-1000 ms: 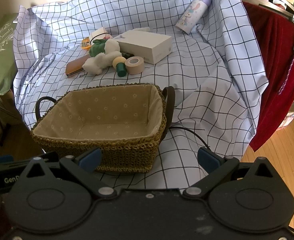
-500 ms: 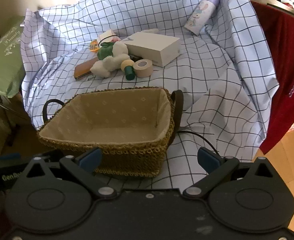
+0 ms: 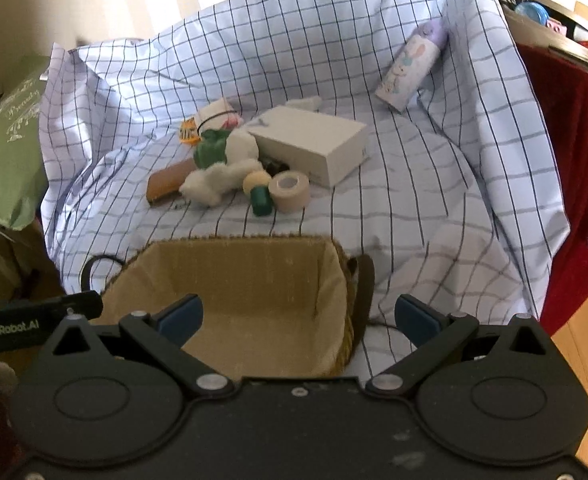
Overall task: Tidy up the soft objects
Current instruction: 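Reach right tool to white towel bundle and grasp it while left tool approaches orange pouch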
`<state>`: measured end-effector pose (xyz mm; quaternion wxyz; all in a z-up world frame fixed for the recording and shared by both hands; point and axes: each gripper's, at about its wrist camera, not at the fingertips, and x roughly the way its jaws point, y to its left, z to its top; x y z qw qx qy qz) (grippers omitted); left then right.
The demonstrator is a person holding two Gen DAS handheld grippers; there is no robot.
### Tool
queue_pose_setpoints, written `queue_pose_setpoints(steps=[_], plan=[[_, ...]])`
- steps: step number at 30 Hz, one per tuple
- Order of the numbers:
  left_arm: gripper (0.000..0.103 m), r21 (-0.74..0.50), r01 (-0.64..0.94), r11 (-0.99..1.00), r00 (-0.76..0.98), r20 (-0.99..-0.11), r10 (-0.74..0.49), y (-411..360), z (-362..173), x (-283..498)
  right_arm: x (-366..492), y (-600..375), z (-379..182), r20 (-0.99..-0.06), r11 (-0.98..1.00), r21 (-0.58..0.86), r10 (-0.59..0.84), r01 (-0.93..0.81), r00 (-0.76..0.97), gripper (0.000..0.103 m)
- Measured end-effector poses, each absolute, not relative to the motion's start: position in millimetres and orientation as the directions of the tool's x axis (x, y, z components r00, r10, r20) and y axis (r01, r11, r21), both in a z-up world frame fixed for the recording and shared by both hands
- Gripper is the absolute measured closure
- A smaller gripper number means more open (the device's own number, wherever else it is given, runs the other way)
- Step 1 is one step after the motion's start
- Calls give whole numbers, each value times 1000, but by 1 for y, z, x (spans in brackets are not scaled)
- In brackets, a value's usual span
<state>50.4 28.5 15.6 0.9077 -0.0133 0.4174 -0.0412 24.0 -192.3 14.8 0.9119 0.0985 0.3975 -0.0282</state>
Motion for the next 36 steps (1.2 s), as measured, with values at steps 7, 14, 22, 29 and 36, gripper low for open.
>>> queue_pose_setpoints(steps=[7,14,22,29,36], plan=[[5,-57,109,992,652,-750,-115,27,19,95,70,-197,15,-740,982,135,11,132,672,1],[5,-70,124,990,636,-760,-134,28,13,142,126,-196,11,-767,987,129,41,92,640,2],[4,-56,105,993,642,-759,-111,35,7,196,194,-178,21,-721,997,79,63,-7,690,1],[4,-52,69,996,648,-757,-85,45,3,243,266,-153,28,-693,994,54,102,-90,714,1],[4,-25,14,1000,665,-746,-28,58,-3,285,343,-120,19,-674,984,-17,122,-180,729,1]])
